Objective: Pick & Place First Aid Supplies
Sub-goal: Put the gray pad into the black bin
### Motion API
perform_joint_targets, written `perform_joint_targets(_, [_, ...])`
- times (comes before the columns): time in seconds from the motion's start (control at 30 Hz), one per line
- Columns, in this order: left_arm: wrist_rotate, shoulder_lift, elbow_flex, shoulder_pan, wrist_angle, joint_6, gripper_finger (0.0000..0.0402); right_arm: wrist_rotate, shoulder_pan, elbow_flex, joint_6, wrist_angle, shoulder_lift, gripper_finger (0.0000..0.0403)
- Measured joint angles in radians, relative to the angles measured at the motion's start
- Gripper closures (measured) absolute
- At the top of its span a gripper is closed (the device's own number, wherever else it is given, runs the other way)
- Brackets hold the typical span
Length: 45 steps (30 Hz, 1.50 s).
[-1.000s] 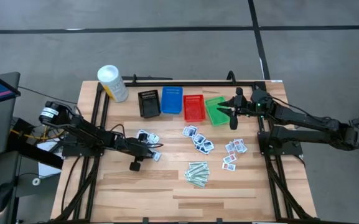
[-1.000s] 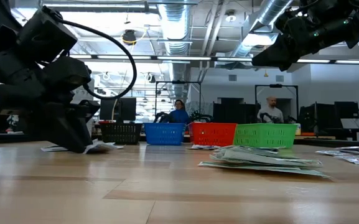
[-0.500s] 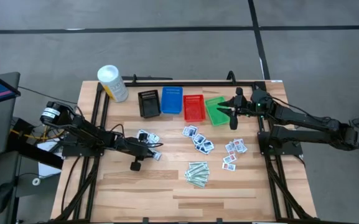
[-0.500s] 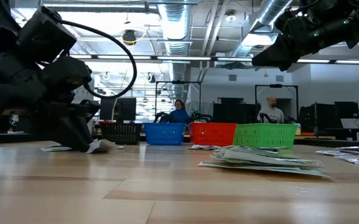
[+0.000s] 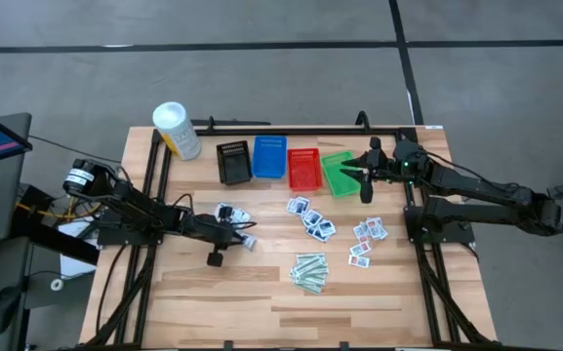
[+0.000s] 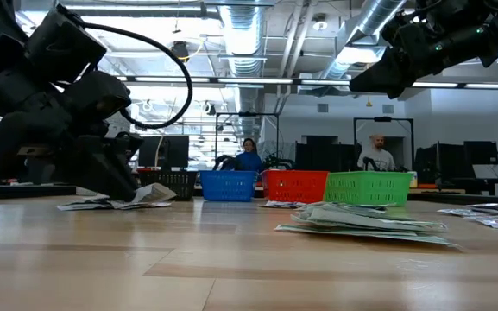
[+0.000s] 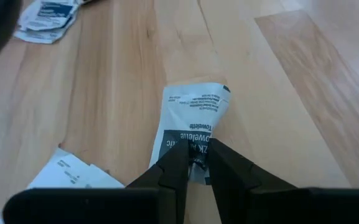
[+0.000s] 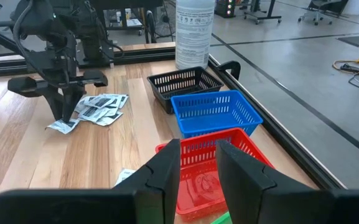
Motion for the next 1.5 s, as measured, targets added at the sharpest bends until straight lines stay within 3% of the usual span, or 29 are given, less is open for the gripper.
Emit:
perform_joint_targets(0.2, [-0.058, -0.058, 0.001, 0.001, 0.012, 0.065, 0.0341, 0.0, 0.0, 0.0, 0.0, 0.0, 0.0, 0.0305])
perform_joint_targets(0.53, [-0.428, -0.333, 0.002, 0.073, 0.018, 0.081, 0.0341, 0.0, 0.0, 0.0, 0.0, 0.0, 0.0, 0.0305])
perform_joint_targets(0.67, [-0.496, -0.426, 0.002, 0.16, 0.026, 0.129, 0.0341, 0.0, 0.0, 0.0, 0.0, 0.0, 0.0, 0.0305])
perform_joint_targets(0.9, [-0.492, -0.479, 0.002, 0.374, 0.058, 0.142, 0.0341, 0.0, 0.0, 0.0, 0.0, 0.0, 0.0, 0.0305])
perform_joint_targets(1.1, [-0.369, -0.445, 0.002, 0.517, 0.117, 0.111, 0.0341, 0.0, 0.0, 0.0, 0.0, 0.0, 0.0, 0.0305])
perform_joint_targets(1.5, [-0.323, -0.268, 0.002, 0.609, 0.163, -0.017, 0.0341, 0.0, 0.0, 0.0, 0.0, 0.0, 0.0, 0.0305])
